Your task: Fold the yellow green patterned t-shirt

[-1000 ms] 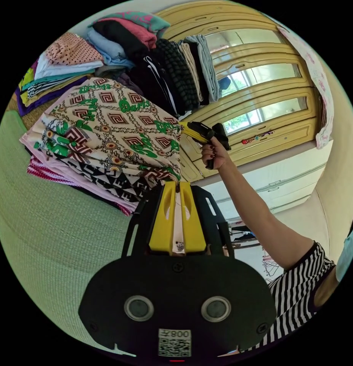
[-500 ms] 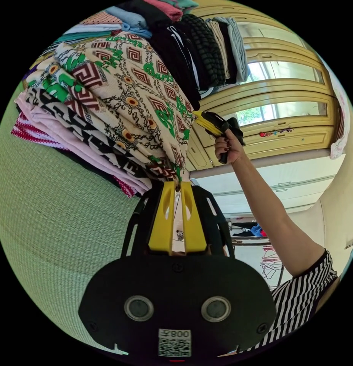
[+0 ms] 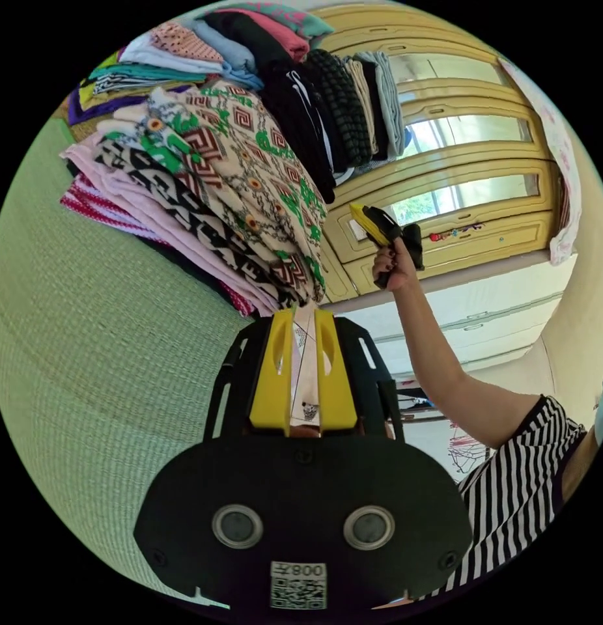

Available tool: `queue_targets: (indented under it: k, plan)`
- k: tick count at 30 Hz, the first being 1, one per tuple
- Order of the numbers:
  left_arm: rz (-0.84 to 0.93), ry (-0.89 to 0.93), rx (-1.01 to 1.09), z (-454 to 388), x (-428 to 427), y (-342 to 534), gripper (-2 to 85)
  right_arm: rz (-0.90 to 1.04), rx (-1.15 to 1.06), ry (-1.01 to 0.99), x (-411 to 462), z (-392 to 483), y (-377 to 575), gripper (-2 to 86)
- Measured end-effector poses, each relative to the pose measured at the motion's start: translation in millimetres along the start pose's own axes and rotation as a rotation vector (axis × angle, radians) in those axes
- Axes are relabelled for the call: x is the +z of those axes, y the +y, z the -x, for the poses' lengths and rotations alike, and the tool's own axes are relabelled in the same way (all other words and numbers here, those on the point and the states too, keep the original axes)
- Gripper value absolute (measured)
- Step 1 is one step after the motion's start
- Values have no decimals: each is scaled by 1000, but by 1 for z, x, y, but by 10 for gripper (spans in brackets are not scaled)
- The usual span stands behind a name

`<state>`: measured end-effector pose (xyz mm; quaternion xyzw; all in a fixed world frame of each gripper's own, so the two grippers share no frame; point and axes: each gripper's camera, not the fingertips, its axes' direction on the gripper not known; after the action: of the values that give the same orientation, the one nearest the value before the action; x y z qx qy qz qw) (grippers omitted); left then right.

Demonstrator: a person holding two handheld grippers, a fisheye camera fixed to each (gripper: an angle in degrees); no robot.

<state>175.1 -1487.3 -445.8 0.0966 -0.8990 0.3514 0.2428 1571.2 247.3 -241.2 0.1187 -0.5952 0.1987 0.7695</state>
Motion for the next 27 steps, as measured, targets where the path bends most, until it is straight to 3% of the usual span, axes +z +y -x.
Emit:
queue_targets:
  k: [5,11,15,18,22,27]
  plan:
    - [-115,-57,-17,22,-42,-21,63,145,-261,27,81,86,60,0]
    - [-113,-172,-56,41,-53,-44,47,264,-343,175,168,103,135,0]
    - [-93,-164,-78,51,-57,-33,34,218,-357,196,179,107,171,0]
    - [-179,-141,-33,37,-74,-16,29,165,-415,236,181,118,201,0]
    - [-75,-180,-56,33,-69,-7,24,185,-441,307,212,118,237,0]
    - [-156,-188,-2,6,-92,32,16,77,-480,298,220,134,264,0]
